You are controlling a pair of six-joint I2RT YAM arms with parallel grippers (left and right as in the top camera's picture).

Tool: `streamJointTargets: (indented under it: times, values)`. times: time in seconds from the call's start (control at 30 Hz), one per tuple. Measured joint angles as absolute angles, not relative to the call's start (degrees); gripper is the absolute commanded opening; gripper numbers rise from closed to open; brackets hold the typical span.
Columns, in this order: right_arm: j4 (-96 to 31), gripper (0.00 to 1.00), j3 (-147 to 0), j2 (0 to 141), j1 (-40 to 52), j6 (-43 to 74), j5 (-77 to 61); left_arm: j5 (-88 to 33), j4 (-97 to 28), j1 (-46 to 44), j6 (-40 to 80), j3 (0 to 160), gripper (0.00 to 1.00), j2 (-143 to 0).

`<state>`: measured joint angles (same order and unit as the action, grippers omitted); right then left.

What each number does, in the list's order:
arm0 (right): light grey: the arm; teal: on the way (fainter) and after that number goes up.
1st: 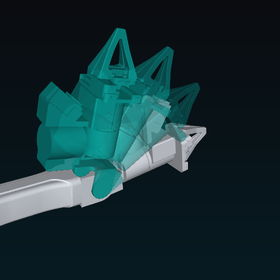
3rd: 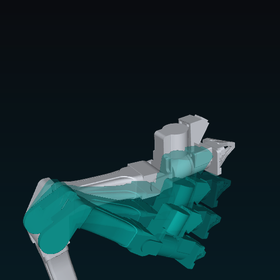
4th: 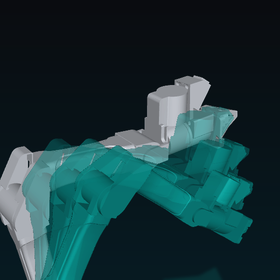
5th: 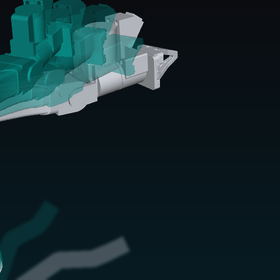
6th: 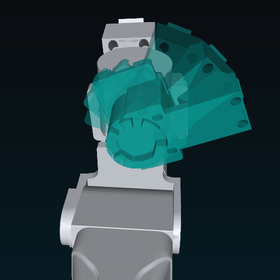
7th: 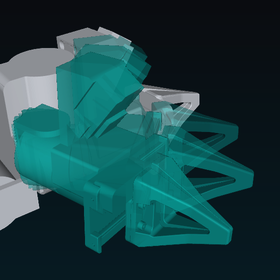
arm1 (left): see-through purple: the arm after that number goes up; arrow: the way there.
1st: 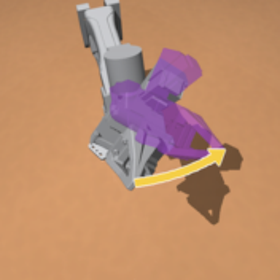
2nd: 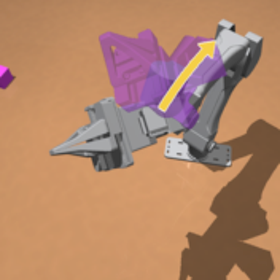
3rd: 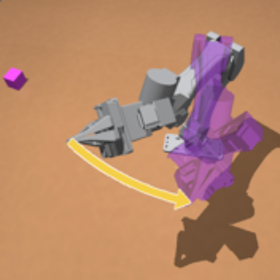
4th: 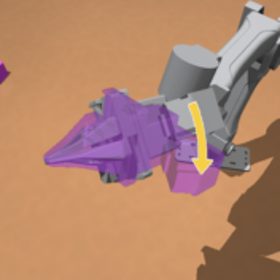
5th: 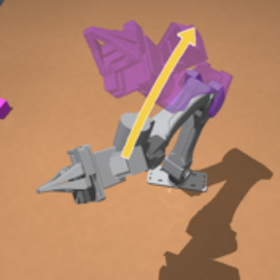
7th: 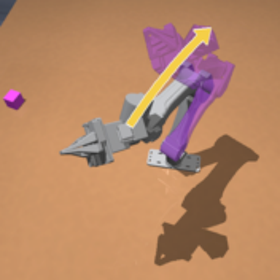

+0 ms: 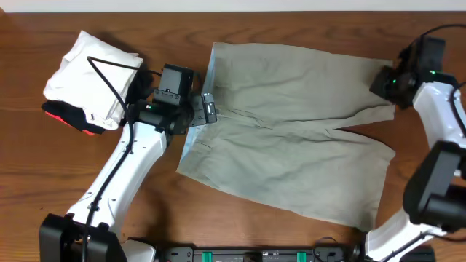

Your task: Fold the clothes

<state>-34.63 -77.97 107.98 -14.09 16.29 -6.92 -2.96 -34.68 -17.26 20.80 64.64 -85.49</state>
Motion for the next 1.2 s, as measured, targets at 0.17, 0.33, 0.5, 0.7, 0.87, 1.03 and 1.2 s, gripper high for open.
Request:
streamJointTargets:
  times: [0.17, 0.33, 0.5, 0.7, 0.87, 1.03, 1.2]
  values:
    - [-40.29, 0.01, -77.93, 111.94, -14.31, 16.58, -5.54, -2.96, -34.7, -17.26, 20.8, 64.64, 0.98, -85.49]
    - [-47.7, 0.01, -77.95, 111.96, -15.86, 16.6, -3.4, -2.96, -34.68, -17.26, 20.8, 64.64, 0.98, -85.49]
    - [-46.85, 0.01, -76.64, 111.96, -16.43, 16.62, 1.54, -2.96, -34.7, -17.26, 20.8, 64.64, 0.98, -85.49]
    - [-39.03, 0.02, -69.95, 111.96, -16.43, 16.78, 4.69, -2.96, -34.7, -17.26, 20.8, 64.64, 0.98, -85.49]
    - [-36.05, 0.01, -67.72, 110.74, -16.43, 16.97, 5.19, -2.96, -34.7, -17.26, 20.8, 64.64, 0.98, -85.49]
    - [-43.94, 0.01, -69.84, 110.69, -16.53, 16.95, 5.5, -2.96, -34.7, -17.26, 20.8, 64.64, 0.98, -85.49]
    - [-55.66, 0.01, -78.81, 108.51, -16.6, 16.93, 5.41, -2.96, -34.72, -17.26, 20.78, 64.64, 0.98, -85.49]
